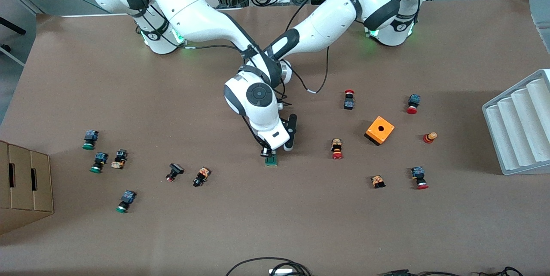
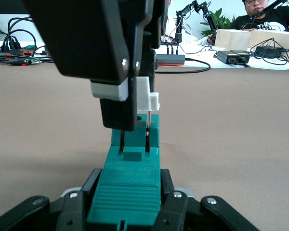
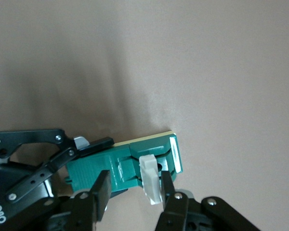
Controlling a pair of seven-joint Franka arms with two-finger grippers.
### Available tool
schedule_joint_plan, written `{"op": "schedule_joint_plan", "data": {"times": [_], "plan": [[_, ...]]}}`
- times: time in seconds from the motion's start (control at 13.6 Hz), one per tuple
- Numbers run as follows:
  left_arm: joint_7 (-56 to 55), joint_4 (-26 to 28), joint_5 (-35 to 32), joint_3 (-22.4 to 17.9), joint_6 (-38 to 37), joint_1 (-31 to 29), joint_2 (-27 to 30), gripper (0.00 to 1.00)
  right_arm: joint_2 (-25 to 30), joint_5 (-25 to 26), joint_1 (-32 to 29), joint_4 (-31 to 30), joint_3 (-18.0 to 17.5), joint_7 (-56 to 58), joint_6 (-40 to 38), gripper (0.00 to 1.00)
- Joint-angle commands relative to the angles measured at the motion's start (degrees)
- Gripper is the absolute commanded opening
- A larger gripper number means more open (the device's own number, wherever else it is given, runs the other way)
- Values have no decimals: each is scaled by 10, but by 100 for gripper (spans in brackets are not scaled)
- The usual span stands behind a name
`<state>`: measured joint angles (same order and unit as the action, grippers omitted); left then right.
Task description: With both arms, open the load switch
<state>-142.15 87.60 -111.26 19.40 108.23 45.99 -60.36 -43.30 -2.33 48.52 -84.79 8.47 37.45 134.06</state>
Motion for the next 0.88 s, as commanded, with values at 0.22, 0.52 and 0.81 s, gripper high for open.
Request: {"op": "schedule_joint_plan", "data": {"times": [0.22, 0.52, 0.81], "plan": [[-11, -1, -4, -4, -8, 5, -5, 54, 26, -15, 8, -22, 3, 3, -19, 49], [-11, -1, -4, -4, -8, 5, -5, 54, 30, -15, 8, -27, 3, 3, -27, 49], [-11, 2, -4, -4, -8, 5, -5, 54, 30, -15, 13, -30, 3, 3, -27, 48]]}}
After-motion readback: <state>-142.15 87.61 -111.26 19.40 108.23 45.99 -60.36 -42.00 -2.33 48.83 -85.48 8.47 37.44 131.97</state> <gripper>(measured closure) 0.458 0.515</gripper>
